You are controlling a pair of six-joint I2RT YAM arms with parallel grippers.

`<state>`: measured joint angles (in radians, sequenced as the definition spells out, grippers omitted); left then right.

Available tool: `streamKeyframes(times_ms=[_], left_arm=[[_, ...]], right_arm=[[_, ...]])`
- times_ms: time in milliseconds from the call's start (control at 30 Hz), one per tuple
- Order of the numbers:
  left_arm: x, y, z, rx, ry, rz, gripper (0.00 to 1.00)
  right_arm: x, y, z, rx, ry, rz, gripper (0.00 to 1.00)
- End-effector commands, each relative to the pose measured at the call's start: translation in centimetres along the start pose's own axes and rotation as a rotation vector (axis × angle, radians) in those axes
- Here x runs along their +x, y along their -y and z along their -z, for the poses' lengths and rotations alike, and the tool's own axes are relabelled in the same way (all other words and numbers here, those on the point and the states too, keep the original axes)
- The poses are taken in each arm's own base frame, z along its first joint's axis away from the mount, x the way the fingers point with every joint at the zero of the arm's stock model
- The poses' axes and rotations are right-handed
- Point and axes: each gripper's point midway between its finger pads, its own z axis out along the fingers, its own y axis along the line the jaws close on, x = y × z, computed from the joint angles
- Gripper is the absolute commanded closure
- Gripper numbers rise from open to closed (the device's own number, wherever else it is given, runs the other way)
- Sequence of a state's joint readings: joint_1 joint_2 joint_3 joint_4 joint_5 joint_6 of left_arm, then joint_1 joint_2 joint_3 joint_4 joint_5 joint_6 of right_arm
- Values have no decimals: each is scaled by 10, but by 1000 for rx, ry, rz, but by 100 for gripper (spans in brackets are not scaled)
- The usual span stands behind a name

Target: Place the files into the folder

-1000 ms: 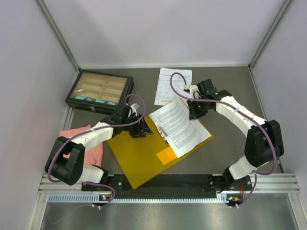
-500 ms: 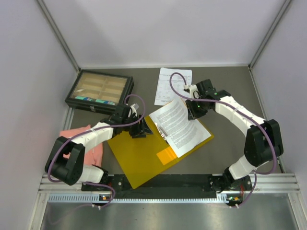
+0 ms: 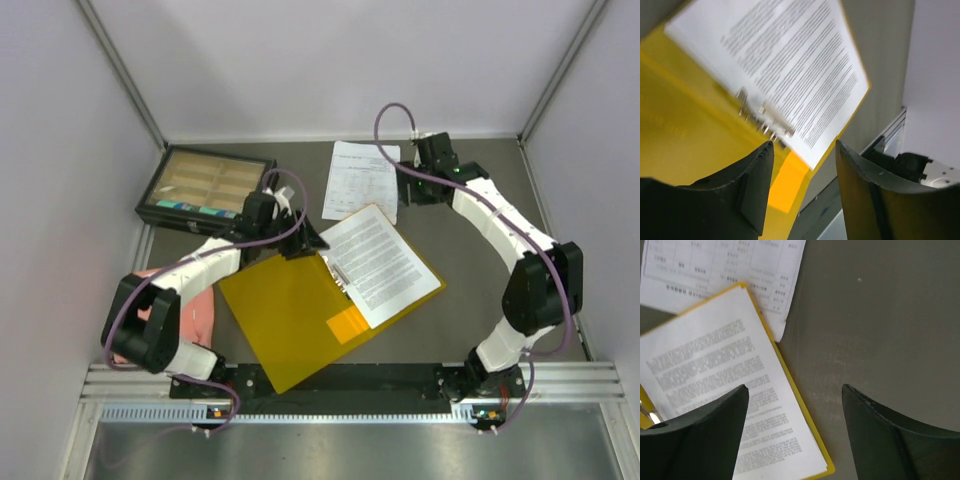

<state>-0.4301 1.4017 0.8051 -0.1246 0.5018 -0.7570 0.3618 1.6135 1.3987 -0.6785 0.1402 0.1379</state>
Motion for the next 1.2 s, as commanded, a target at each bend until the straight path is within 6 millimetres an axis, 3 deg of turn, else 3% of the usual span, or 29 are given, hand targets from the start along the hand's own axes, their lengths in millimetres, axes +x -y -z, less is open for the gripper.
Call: streamKeyframes(times_ms=[0, 33, 67, 100, 133, 167, 200, 233, 267, 300, 367, 400, 467, 500, 533, 600, 633, 833, 1167], left_arm=[[-72, 43, -28, 103, 142, -62, 43], [-89, 56, -31, 122, 171, -66, 43], [-95, 48, -48, 109, 161, -52, 43], [-103, 51, -55, 116, 168, -51, 44], [-120, 65, -58, 143, 193, -63, 44], [-124, 55, -76, 125, 179, -44, 44], [-140, 69, -79, 151, 202, -49, 44], [-148, 71, -86, 159, 210, -46, 44], [-151, 60, -102, 140, 203, -26, 44], [-167, 72, -106, 165, 235, -24, 45], [-181, 56, -127, 124, 261, 13, 46], [-195, 63, -130, 133, 290, 25, 46], [-202, 45, -153, 87, 292, 54, 47], [-216, 52, -154, 99, 314, 63, 48], [-213, 38, -168, 74, 294, 87, 48], [-223, 37, -174, 83, 308, 116, 49], [-221, 27, -182, 70, 301, 134, 49], [-227, -15, -195, -35, 326, 207, 51], [-198, -70, -203, -169, 262, 295, 54]], right_arm=[[-50, 7, -29, -19, 101, -178, 25], [-61, 5, -31, -45, 113, -198, 25], [-59, 3, -46, -51, 83, -203, 25], [-69, 0, -46, -65, 95, -207, 25], [-71, 2, -52, -61, 89, -222, 25], [-67, 1, -65, -56, 65, -231, 25], [-75, 1, -68, -61, 81, -245, 25], [-76, 2, -73, -78, 78, -271, 25], [-75, 1, -81, -85, 72, -285, 25], [-79, -2, -86, -115, 84, -303, 25], [-76, -1, -101, -133, 71, -343, 25], [-80, -4, -105, -148, 80, -345, 25], [-79, -4, -113, -148, 65, -357, 25], [-78, -4, -119, -146, 57, -360, 25], [-78, -5, -123, -150, 56, -364, 25], [-74, -9, -132, -163, 45, -368, 25], [-75, -9, -135, -172, 49, -370, 25], [-66, -17, -155, -207, 27, -367, 27], [-50, -25, -177, -277, 2, -402, 32]])
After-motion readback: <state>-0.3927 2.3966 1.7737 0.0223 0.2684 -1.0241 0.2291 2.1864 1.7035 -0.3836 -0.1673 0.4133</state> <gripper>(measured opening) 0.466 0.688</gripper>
